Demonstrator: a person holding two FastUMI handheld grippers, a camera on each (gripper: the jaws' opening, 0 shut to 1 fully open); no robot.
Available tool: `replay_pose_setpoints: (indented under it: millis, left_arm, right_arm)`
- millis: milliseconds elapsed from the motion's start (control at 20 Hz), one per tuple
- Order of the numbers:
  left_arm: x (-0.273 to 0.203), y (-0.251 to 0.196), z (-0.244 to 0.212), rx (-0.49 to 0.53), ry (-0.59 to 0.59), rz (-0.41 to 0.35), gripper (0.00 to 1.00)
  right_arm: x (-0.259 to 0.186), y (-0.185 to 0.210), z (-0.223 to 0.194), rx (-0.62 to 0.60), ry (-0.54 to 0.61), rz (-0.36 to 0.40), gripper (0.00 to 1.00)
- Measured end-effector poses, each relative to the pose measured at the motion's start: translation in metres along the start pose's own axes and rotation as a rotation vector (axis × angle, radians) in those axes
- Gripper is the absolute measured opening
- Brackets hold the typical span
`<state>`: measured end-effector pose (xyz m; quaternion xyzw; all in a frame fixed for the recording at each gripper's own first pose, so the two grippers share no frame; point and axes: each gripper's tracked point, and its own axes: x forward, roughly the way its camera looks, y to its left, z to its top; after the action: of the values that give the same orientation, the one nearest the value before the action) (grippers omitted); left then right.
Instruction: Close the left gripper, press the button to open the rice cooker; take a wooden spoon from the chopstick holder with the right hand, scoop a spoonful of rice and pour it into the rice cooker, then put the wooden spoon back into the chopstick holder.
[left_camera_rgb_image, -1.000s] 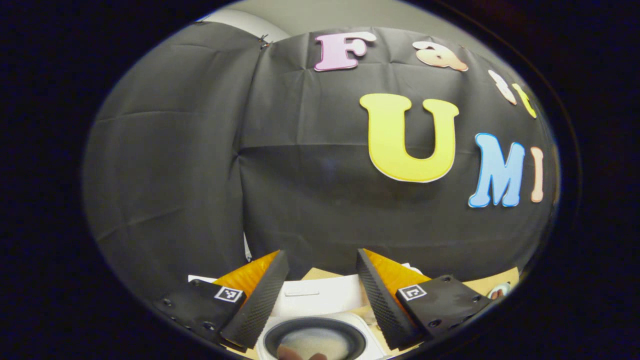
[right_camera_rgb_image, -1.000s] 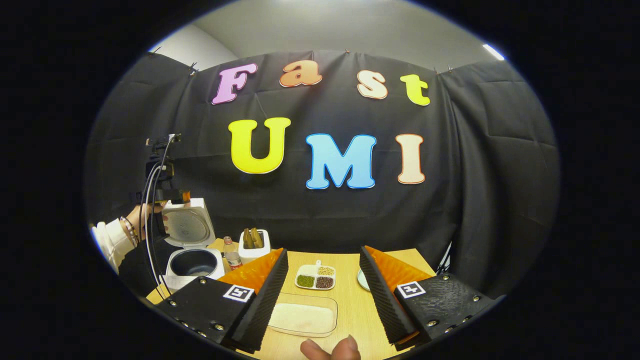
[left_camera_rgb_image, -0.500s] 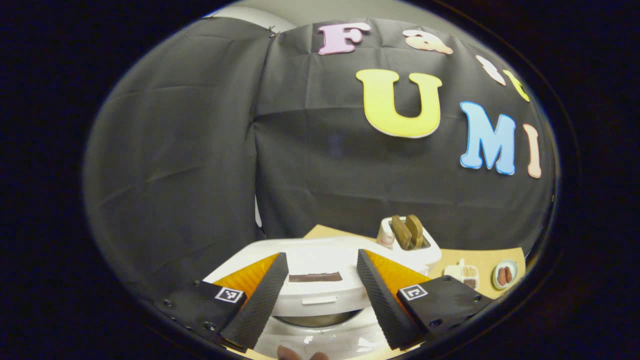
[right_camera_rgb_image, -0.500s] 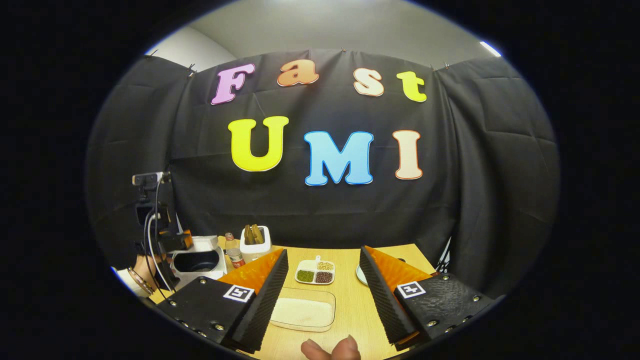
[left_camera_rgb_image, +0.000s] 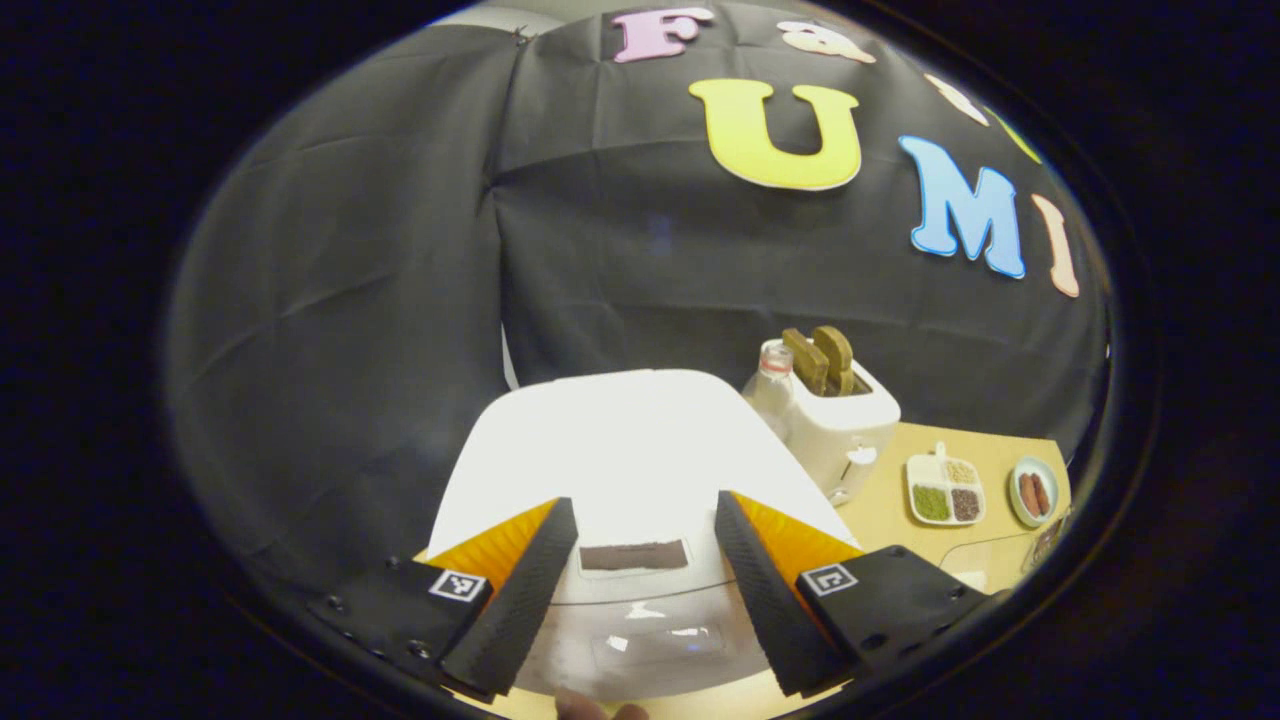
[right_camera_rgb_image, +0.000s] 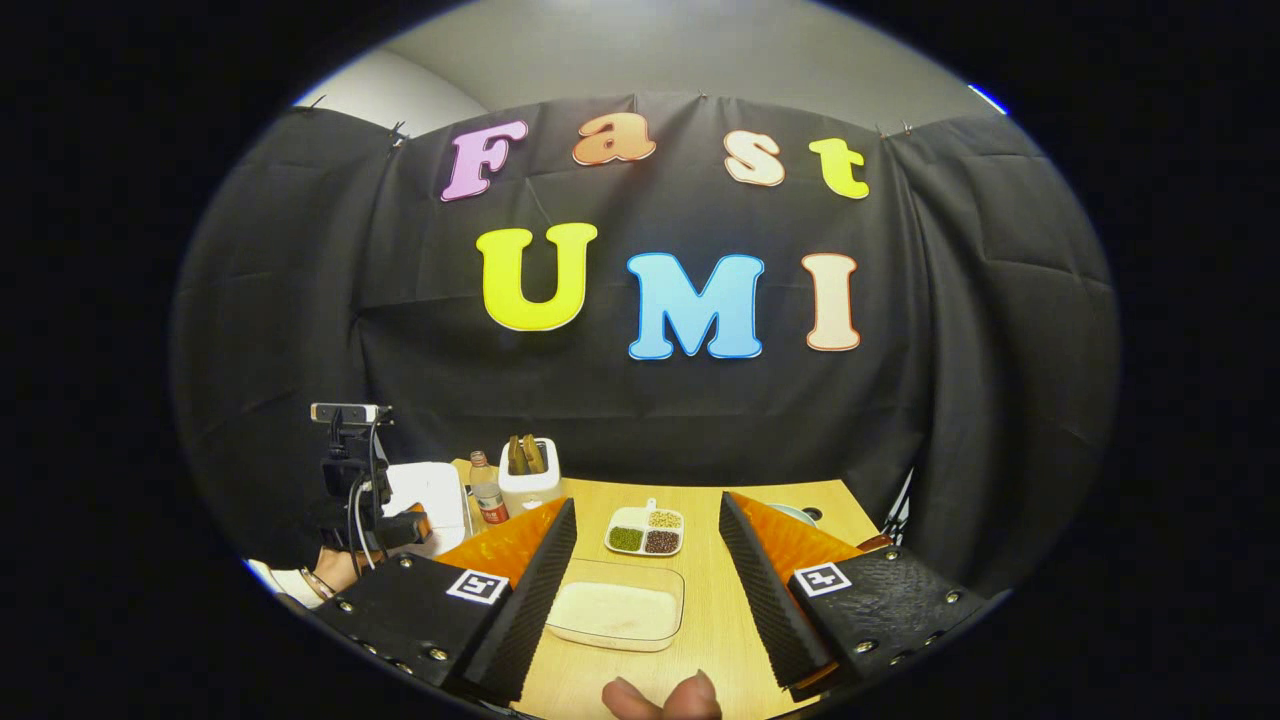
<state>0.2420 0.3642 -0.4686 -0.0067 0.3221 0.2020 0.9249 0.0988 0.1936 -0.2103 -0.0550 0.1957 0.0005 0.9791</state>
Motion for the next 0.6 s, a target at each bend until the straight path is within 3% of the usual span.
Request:
replay_pose_setpoints:
  millis: [450,600]
  left_arm:
    - [-0.018,-0.004,0.000,0.001,0.024,-0.059,0.98]
    - [-0.048,-0.003,0.033,-0.006,-0.060,-0.044,1.00]
  right_arm:
    - [-0.024,-0.024,-0.005,0.032,-0.022,-0.006,0.88]
    - [-0.029,-0.044,-0.001,0.046,-0.040,0.004,0.88]
